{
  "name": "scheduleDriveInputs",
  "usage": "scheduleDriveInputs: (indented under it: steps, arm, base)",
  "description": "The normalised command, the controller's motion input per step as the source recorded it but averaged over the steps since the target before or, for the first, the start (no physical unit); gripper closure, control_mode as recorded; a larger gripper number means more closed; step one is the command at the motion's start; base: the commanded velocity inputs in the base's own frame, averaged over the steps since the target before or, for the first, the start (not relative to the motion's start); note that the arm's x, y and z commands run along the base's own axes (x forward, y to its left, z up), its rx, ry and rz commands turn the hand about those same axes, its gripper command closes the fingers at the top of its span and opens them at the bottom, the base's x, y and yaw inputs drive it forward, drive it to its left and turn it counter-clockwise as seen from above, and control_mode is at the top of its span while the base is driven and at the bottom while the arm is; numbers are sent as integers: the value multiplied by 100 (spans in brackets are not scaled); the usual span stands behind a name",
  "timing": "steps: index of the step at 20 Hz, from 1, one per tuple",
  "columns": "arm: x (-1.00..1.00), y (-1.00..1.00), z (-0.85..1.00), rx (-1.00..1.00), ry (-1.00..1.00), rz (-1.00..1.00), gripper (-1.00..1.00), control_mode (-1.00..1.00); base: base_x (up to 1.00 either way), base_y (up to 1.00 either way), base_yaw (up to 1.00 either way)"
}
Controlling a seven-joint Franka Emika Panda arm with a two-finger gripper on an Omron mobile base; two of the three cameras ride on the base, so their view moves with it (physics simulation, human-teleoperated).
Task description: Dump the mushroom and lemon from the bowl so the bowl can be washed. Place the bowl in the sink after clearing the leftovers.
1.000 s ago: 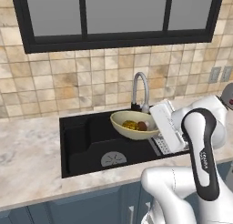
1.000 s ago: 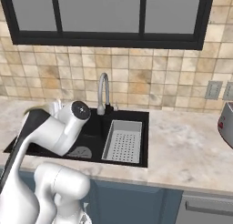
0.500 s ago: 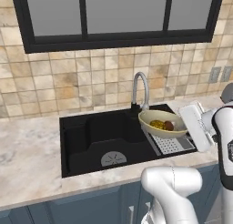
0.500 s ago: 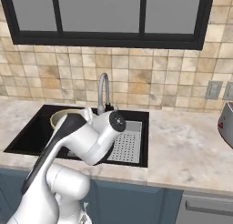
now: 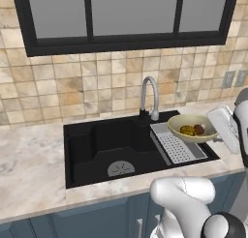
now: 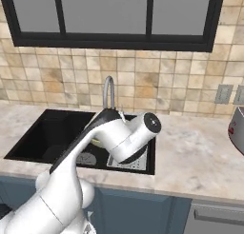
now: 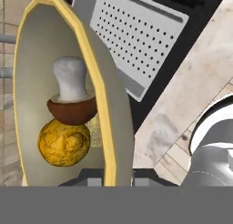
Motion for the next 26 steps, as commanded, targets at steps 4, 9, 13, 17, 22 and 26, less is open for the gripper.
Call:
scheduleDriveInputs:
  steps: [4,9,13,17,22,26]
  arm:
    - [62,-94,-26,-17,0,8,100,-100]
    - [95,-70,-65,-22,0,11,100,-100]
    - [96,-55,-63,-18,-3,13,100,-100]
    - [41,-11,-59,-14,-6,19,100,-100]
    - [0,18,-3,-10,-1,8,100,-100]
    - [10,27,-11,-24,0,1,100,-100]
  base:
    - [0,0,0]
    - [0,0,0]
    - [0,0,0]
    - [0,0,0]
    - [0,0,0]
    - [0,0,0]
